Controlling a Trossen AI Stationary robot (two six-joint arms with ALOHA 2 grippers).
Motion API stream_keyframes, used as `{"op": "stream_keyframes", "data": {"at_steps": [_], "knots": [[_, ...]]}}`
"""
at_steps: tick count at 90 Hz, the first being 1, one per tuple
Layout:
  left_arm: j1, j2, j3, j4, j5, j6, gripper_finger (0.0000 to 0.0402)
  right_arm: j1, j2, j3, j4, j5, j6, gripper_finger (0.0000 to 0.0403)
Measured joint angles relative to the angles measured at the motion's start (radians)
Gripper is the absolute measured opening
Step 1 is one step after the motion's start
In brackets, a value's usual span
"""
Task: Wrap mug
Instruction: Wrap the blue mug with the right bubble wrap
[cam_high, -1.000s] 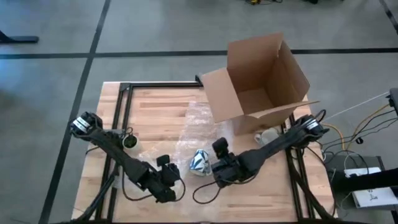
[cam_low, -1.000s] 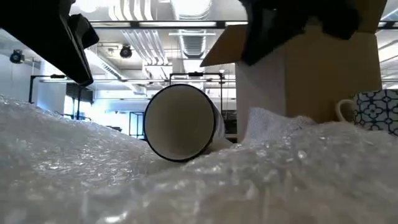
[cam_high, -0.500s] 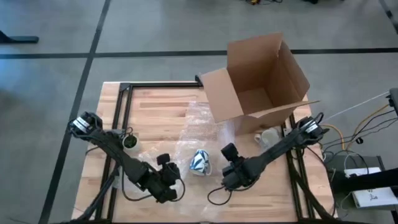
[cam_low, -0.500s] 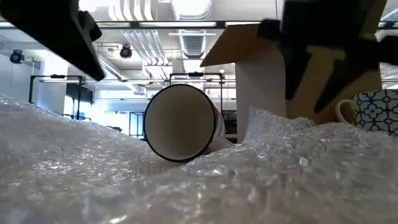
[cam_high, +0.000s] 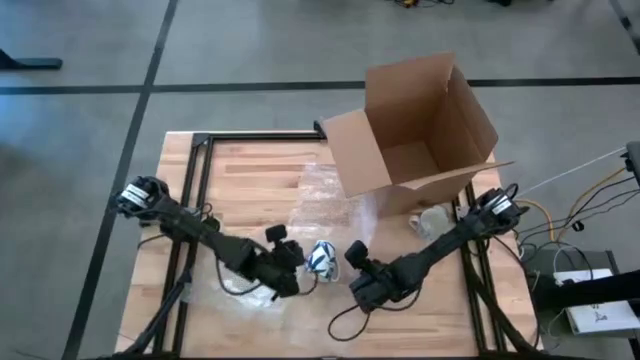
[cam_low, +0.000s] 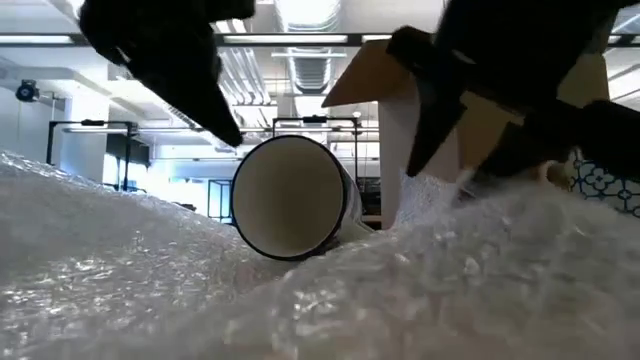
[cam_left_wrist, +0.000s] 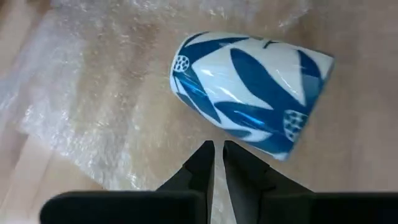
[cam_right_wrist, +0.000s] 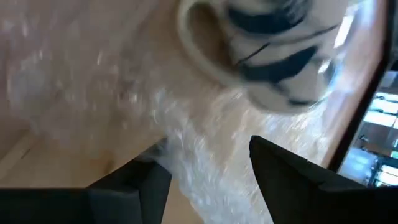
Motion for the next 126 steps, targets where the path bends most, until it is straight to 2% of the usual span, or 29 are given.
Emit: {"op": "stream_keyframes", "data": {"at_steps": [6, 18, 31, 40, 48, 68, 81, 91, 106, 126], "knots": [[0.026, 0.000, -0.022, 0.041, 0.057, 0.049, 0.0022, 0.000, 0.000, 0.010, 0.030, 0.000, -0.039, 0.0182], [0.060, 0.000, -0.096, 0.224, 0.175, 0.194, 0.0022, -0.006, -0.002, 0.024, 0.052, -0.001, -0.141, 0.0168], [0.074, 0.000, -0.161, 0.391, 0.208, 0.296, 0.0022, -0.021, -0.002, 0.047, 0.093, -0.010, -0.293, 0.0158], [0.089, 0.000, -0.184, 0.441, 0.208, 0.325, 0.0022, -0.046, -0.002, 0.074, 0.110, -0.095, -0.332, 0.0161], [0.107, 0.001, -0.202, 0.441, 0.207, 0.333, 0.0022, -0.070, -0.002, 0.105, 0.112, -0.162, -0.357, 0.0169], [0.145, 0.001, -0.214, 0.441, 0.204, 0.386, 0.0022, -0.139, -0.002, 0.150, 0.099, -0.207, -0.407, 0.0189], [0.145, 0.001, -0.214, 0.433, 0.204, 0.447, 0.0022, -0.190, -0.002, 0.150, 0.082, -0.285, -0.395, 0.0196], [0.145, 0.001, -0.214, 0.431, 0.204, 0.460, 0.0022, -0.215, -0.002, 0.150, 0.080, -0.340, -0.386, 0.0197], [0.147, 0.001, -0.214, 0.427, 0.188, 0.460, 0.0022, -0.257, -0.002, 0.150, 0.079, -0.487, -0.353, 0.0191], [0.147, 0.000, -0.214, 0.424, 0.202, 0.452, 0.0022, -0.303, 0.000, 0.150, 0.104, -0.593, -0.318, 0.0188]]}}
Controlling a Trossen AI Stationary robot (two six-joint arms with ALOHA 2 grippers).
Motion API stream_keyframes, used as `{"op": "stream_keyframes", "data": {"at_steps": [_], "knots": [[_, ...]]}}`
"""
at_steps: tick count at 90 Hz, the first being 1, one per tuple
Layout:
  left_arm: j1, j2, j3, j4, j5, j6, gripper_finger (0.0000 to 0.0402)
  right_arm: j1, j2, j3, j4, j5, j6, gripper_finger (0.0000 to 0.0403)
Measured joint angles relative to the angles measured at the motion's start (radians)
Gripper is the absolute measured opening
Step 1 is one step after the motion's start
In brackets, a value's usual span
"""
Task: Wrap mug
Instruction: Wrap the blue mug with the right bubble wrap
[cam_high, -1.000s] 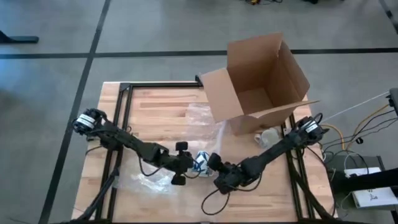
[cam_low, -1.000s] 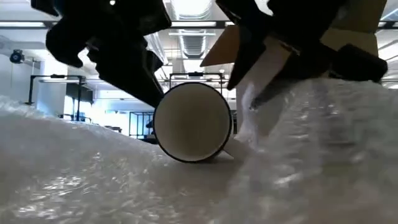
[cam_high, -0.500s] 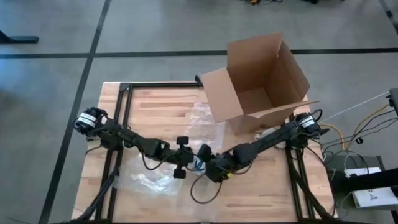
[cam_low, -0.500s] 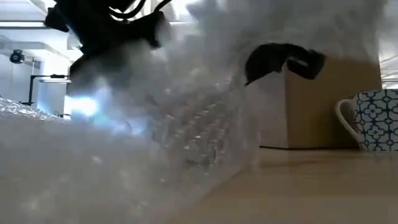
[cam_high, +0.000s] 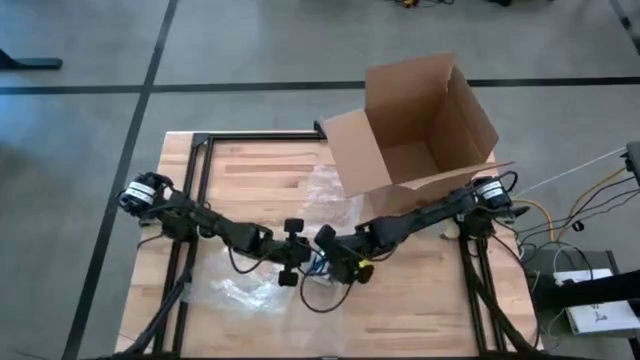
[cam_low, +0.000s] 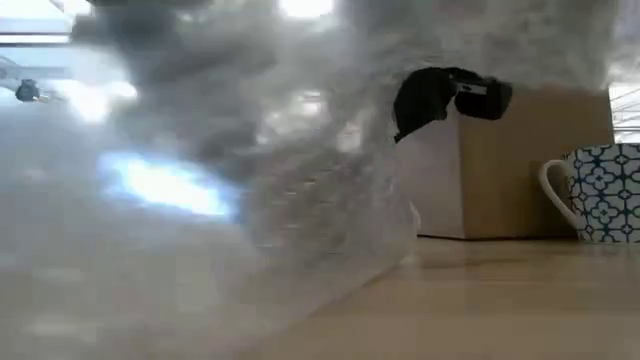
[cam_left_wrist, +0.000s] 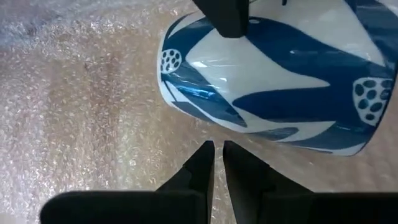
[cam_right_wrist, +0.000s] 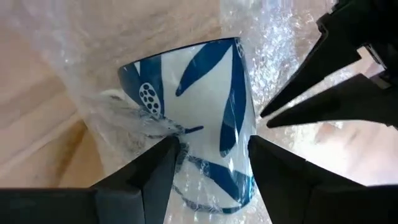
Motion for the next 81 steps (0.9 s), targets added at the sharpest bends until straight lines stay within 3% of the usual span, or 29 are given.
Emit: {"op": "stream_keyframes", "data": {"at_steps": [14, 31, 43, 62, 81], "knots": [[0.000, -0.025, 0.019, -0.053, 0.047, -0.040, 0.0021, -0.041, 0.001, 0.000, -0.002, -0.130, 0.092, 0.0187], [0.000, -0.098, 0.033, -0.193, 0.046, -0.059, 0.0020, -0.055, 0.001, 0.000, -0.002, -0.151, 0.107, 0.0190], [0.008, -0.123, 0.022, -0.159, 0.038, -0.051, 0.0020, -0.056, 0.002, 0.017, -0.001, -0.150, 0.103, 0.0190], [0.013, -0.062, 0.021, -0.056, 0.038, -0.037, 0.0020, -0.087, 0.002, 0.038, -0.010, -0.174, 0.130, 0.0185], [0.013, -0.044, 0.020, -0.062, 0.039, -0.056, 0.0020, -0.100, 0.002, 0.057, -0.089, -0.192, 0.164, 0.0173]]}}
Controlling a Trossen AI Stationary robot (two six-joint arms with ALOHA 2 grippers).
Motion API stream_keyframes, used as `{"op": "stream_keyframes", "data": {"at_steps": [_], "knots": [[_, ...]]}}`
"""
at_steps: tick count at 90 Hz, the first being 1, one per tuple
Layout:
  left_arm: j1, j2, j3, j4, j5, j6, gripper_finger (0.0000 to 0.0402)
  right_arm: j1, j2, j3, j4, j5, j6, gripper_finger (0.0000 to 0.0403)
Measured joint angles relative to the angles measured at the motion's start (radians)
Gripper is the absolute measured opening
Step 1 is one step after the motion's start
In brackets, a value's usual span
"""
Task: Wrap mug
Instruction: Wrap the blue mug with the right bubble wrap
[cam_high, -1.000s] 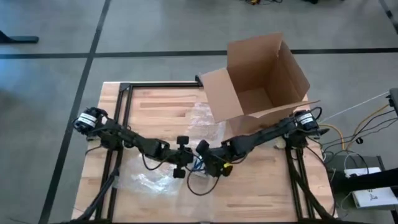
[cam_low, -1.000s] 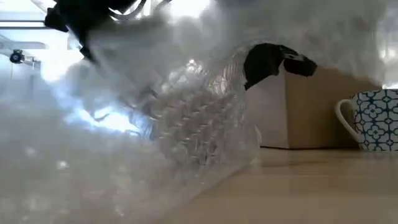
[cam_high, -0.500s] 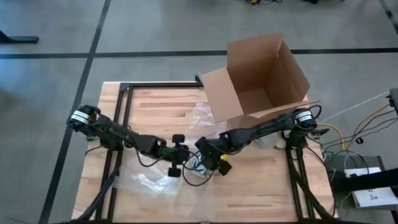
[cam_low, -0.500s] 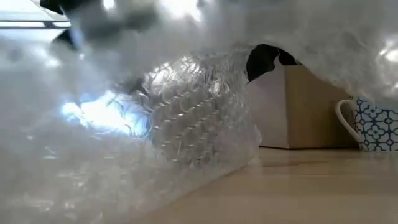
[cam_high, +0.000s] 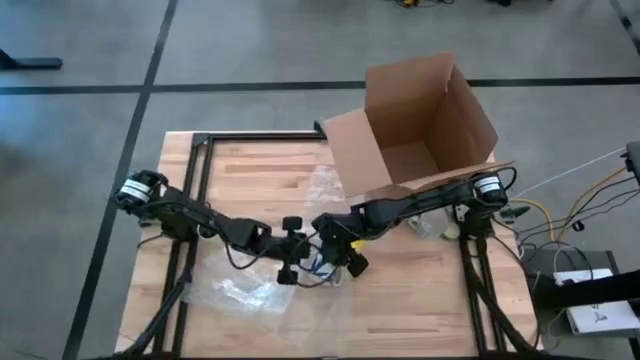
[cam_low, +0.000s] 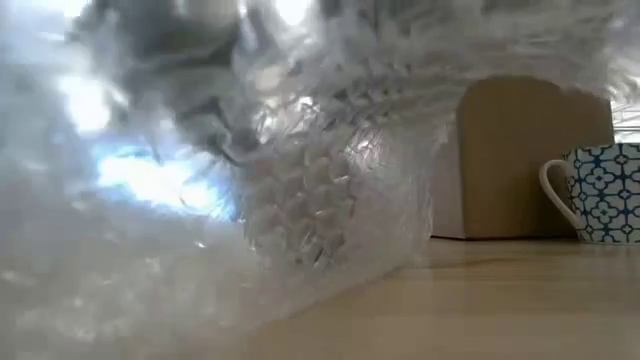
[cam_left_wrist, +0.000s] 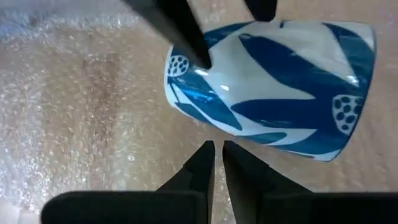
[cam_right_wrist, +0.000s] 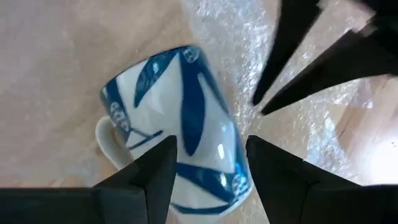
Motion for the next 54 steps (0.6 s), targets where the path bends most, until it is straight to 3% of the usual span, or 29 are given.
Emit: {"op": "stream_keyframes", "data": {"at_steps": [20, 32, 45, 54], "knots": [[0.000, -0.011, 0.000, -0.009, 0.000, -0.003, 0.0020, 0.021, -0.040, 0.169, -0.379, 0.012, 0.164, 0.0155], [0.000, -0.011, 0.000, -0.010, 0.000, 0.000, 0.0020, 0.084, -0.056, 0.174, -0.540, 0.131, 0.194, 0.0146], [0.000, -0.011, 0.000, -0.011, 0.000, 0.006, 0.0020, 0.150, -0.051, 0.131, -0.513, 0.211, 0.191, 0.0144], [0.000, -0.011, 0.000, -0.010, 0.000, 0.007, 0.0020, 0.166, -0.050, 0.058, -0.418, 0.209, 0.186, 0.0144]]}}
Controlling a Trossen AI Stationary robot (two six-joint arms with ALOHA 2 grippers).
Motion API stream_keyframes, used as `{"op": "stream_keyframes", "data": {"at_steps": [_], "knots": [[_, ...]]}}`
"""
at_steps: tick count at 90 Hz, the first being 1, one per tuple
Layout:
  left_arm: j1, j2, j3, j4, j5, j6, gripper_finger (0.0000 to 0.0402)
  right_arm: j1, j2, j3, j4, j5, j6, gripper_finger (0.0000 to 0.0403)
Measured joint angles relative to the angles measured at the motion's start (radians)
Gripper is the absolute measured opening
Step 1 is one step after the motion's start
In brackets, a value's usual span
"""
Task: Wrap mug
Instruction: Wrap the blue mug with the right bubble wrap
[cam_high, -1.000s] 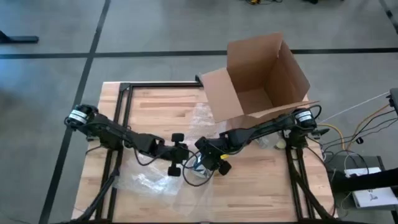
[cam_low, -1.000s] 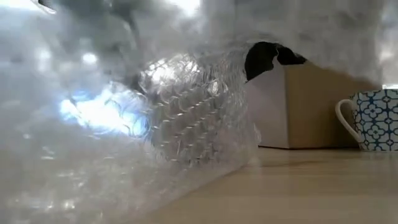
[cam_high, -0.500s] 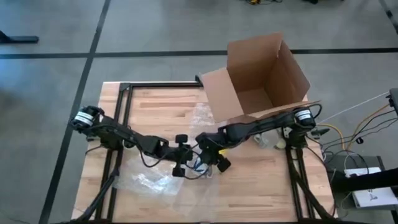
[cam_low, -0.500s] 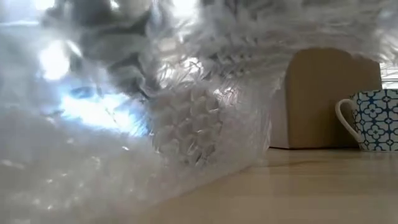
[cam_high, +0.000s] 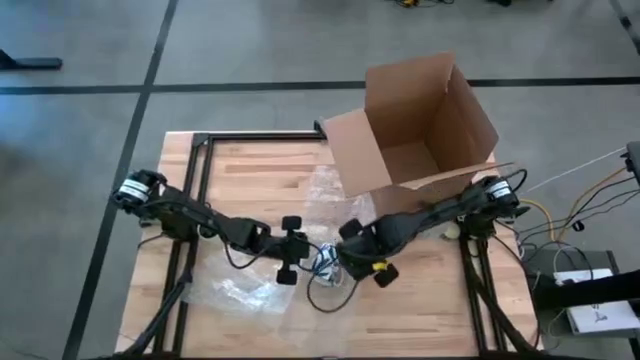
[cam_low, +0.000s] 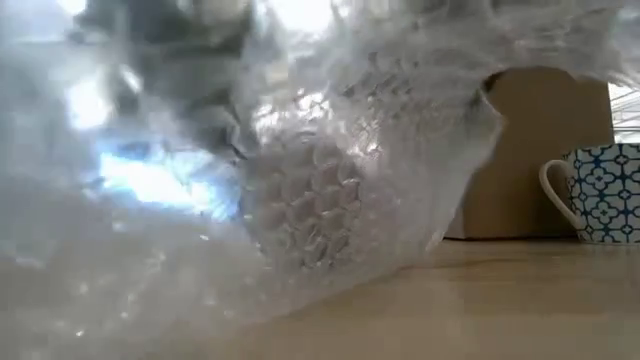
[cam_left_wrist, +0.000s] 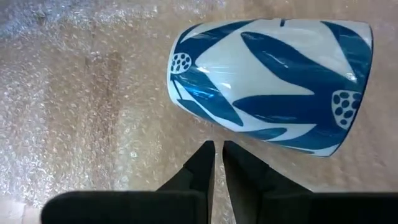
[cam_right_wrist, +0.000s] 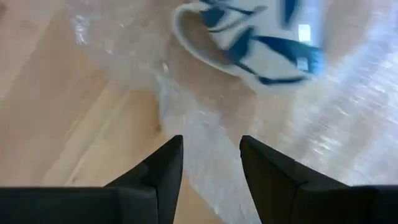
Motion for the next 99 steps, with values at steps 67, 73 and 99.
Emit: {"op": "stream_keyframes", "data": {"at_steps": [67, 73, 99], "knots": [[0.001, 0.000, -0.001, -0.023, 0.000, -0.023, 0.0020, 0.179, 0.001, -0.219, 0.117, 0.281, 0.049, 0.0175], [0.001, 0.000, -0.001, -0.023, 0.000, -0.023, 0.0020, 0.189, 0.001, -0.239, 0.179, 0.281, 0.043, 0.0174], [0.002, 0.007, -0.001, 0.020, -0.007, -0.006, 0.0020, 0.152, 0.001, -0.261, 0.280, 0.290, 0.073, 0.0088]]}}
